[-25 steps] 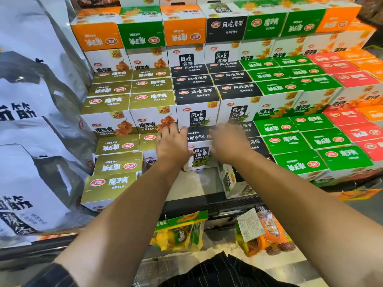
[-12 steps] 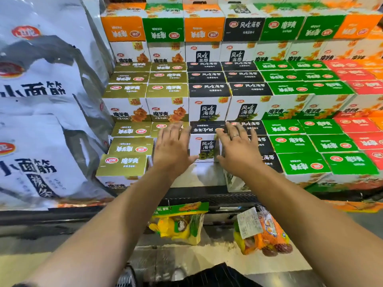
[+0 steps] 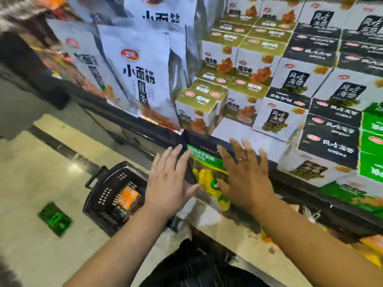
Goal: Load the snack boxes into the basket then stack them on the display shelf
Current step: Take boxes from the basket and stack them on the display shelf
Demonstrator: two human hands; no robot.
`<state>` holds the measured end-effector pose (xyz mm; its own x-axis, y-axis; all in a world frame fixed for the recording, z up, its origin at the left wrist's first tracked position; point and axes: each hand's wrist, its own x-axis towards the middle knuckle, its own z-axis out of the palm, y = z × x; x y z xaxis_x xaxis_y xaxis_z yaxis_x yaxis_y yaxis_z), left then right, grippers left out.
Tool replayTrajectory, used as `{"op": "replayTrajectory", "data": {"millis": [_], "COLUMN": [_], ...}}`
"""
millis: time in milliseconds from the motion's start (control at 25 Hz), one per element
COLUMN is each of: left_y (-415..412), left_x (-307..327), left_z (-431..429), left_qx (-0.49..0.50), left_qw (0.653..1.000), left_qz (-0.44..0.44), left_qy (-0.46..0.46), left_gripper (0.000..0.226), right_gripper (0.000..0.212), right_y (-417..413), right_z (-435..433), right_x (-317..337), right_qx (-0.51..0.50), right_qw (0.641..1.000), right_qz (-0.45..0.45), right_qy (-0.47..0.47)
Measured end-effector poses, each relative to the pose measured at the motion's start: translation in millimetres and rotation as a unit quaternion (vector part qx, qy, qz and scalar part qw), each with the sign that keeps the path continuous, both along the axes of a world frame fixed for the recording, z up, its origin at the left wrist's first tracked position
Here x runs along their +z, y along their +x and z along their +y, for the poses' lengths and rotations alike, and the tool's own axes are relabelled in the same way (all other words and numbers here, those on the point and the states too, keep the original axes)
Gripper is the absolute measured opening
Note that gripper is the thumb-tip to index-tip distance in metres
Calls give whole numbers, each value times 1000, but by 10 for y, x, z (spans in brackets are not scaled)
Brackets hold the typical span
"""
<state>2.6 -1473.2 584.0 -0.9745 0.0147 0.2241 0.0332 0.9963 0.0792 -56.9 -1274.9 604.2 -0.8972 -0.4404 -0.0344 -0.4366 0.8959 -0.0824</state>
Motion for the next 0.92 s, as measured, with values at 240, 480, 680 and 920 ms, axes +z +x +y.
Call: {"op": "replayTrajectory", "data": {"millis": [240,480,680,920], "left_y": [1090,1778,1935,1896], "left_x": [-182,-468,-881,-1542], "left_z": [-691,-1614,-2690,-3760], "left_qx": [162,274,267,198], "left_qw": [985,956,946,946], "left_qz": [-55,-99,-165,-235], "left_qy": [-5,27,78,100], "left_gripper": [95,97,94,93], "right_gripper": [82,78,87,84], "right_y": [574,910,1045,1100], "right_z": [-864,-1899,-2821,-3776], "right_x": [-231,-517,-1044,-1801], "right_qx": [137,203,181,96], "right_qw": [990,975,966,950], "right_qz": [-32,-89,-179,-289], "right_qy": [-21,2,40,67]}}
